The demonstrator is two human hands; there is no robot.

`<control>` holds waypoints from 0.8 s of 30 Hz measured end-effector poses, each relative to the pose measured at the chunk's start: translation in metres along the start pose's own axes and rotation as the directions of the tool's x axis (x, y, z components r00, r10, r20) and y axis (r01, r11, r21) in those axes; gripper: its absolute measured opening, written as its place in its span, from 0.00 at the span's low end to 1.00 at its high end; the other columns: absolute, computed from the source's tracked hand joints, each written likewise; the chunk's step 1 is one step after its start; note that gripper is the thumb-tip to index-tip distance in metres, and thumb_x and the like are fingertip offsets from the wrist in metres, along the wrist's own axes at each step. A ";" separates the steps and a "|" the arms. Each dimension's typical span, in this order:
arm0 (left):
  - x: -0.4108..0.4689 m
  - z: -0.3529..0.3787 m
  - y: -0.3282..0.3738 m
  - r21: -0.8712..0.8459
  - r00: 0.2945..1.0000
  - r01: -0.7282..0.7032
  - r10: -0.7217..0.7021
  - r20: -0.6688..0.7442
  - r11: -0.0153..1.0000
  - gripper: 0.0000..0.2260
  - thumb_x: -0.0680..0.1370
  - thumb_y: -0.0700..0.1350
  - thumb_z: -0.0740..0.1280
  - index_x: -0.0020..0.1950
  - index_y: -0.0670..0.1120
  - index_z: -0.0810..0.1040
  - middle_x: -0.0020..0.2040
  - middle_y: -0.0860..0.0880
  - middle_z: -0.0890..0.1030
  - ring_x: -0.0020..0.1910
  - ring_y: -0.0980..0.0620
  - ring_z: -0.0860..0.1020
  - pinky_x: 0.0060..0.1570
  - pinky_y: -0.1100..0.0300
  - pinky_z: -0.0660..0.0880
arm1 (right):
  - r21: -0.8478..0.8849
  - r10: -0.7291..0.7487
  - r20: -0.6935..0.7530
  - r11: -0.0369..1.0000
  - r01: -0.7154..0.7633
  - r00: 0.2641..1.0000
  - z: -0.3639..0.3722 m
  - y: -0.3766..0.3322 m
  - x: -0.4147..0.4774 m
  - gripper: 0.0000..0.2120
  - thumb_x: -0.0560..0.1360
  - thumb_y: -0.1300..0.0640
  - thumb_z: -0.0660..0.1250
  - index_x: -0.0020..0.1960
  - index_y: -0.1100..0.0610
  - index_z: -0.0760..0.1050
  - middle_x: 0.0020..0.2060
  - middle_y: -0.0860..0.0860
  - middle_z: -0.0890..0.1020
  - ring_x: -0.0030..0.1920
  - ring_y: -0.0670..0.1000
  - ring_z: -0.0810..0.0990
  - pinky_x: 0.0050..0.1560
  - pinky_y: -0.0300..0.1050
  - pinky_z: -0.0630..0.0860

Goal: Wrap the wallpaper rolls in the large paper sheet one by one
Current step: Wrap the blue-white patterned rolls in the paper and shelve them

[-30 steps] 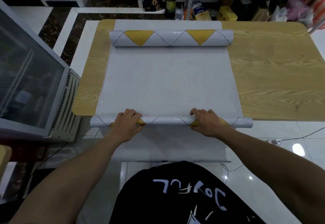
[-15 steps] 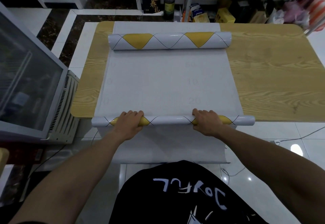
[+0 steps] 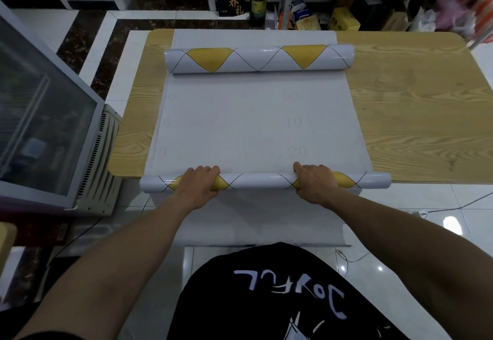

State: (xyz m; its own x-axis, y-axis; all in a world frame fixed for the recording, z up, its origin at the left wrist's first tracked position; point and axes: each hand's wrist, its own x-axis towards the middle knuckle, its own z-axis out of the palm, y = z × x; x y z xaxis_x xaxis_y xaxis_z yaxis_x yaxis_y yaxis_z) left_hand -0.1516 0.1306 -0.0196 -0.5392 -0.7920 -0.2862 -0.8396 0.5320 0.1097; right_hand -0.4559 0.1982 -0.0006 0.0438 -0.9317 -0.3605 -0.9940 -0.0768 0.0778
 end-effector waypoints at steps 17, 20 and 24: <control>0.004 0.001 -0.012 -0.149 0.988 -0.005 -0.018 -0.152 0.989 0.16 0.75 0.52 0.69 0.58 0.47 0.72 0.50 0.48 0.78 0.51 0.44 0.75 0.48 0.52 0.65 | 0.102 -0.082 -0.047 0.991 0.087 0.995 0.005 0.017 0.010 0.17 0.72 0.49 0.64 0.58 0.54 0.67 0.50 0.52 0.78 0.51 0.56 0.76 0.51 0.50 0.66; 0.006 0.001 -0.013 -0.108 0.986 -0.008 -0.010 -0.167 0.994 0.14 0.76 0.53 0.67 0.56 0.47 0.72 0.49 0.49 0.78 0.50 0.44 0.75 0.50 0.52 0.66 | 0.082 -0.081 -0.099 0.993 0.089 0.992 0.009 0.018 0.012 0.18 0.69 0.50 0.68 0.56 0.56 0.72 0.50 0.53 0.76 0.51 0.57 0.75 0.49 0.51 0.69; 0.012 0.001 -0.011 -0.047 0.977 0.023 -0.032 -0.210 0.999 0.14 0.76 0.51 0.68 0.57 0.45 0.74 0.51 0.47 0.78 0.51 0.43 0.75 0.51 0.50 0.67 | 0.036 -0.047 -0.140 0.998 0.052 0.989 0.009 0.015 0.015 0.18 0.63 0.56 0.74 0.49 0.60 0.74 0.43 0.57 0.76 0.43 0.60 0.75 0.40 0.51 0.70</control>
State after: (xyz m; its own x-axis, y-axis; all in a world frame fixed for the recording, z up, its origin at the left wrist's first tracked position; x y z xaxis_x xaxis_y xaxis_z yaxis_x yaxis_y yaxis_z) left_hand -0.1490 0.1158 -0.0246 -0.5135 -0.8540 -0.0836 -0.8539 0.4990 0.1476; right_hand -0.4710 0.1866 -0.0132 0.1039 -0.9677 -0.2299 -0.9933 -0.1126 0.0249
